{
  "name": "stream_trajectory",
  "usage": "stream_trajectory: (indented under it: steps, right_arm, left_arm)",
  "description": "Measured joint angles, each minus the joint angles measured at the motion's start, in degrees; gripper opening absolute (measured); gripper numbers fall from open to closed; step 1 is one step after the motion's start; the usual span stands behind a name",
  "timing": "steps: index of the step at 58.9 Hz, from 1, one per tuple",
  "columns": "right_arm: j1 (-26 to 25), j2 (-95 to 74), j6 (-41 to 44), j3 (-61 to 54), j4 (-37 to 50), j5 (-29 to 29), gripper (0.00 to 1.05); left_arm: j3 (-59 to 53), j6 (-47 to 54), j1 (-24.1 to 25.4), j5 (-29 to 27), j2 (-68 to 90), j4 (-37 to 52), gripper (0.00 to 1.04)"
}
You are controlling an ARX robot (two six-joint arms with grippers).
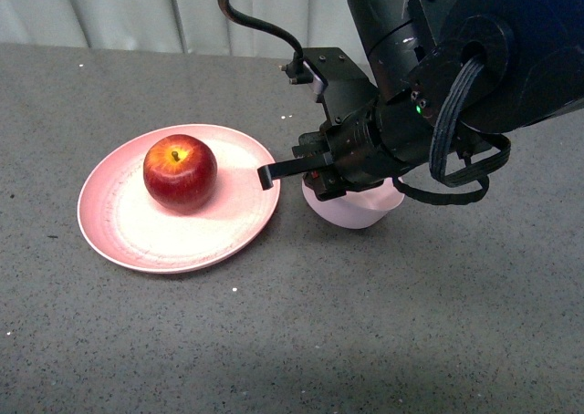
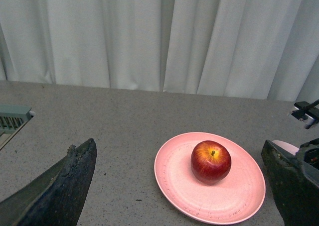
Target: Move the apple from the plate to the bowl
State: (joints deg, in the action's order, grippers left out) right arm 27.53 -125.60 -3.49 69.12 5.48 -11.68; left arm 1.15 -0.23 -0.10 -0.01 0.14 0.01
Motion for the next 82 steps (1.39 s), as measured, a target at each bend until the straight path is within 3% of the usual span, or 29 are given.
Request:
stream_trajectory:
  steps: [6, 11, 27, 36, 47, 63, 73, 82]
  right_arm:
    - [0.35, -0.5, -0.15, 0.7, -0.13, 0.11, 0.01]
    - [0.37, -0.72, -0.7, 0.85, -0.37, -0.22, 0.12]
    - [-0.46, 0.81, -3.82, -1.7, 4.85, -0.83, 0.71]
    - [-2.29, 8.0, -3.74, -6.73, 9.46, 3.85, 0.97]
    - [-5.51, 17.03, -3.19, -14.49, 14.38, 8.66, 0.95]
    - [-12.39, 30.45, -1.49, -31.5, 25.79, 24.3, 0.95]
    - [-15.28, 29.53, 2.4, -45.68, 60.78, 23.56, 0.68]
    - [-17.62, 39.47, 3.26, -51.17, 61.92, 21.55, 0.43]
  left_arm:
    - [0.0, 0.02, 0.0, 0.0, 0.0, 0.0, 0.98]
    - [0.0, 0.02, 0.0, 0.0, 0.0, 0.0, 0.98]
    - [0.0, 0.02, 0.0, 0.0, 0.0, 0.0, 0.98]
    - [0.0, 0.02, 0.0, 0.0, 0.0, 0.0, 0.98]
    - [0.0, 0.02, 0.0, 0.0, 0.0, 0.0, 0.98]
    - [0.0, 0.02, 0.0, 0.0, 0.0, 0.0, 0.98]
    - [0.0, 0.02, 0.0, 0.02, -0.04, -0.02, 0.98]
    - [0.0, 0.02, 0.0, 0.0, -0.02, -0.02, 0.98]
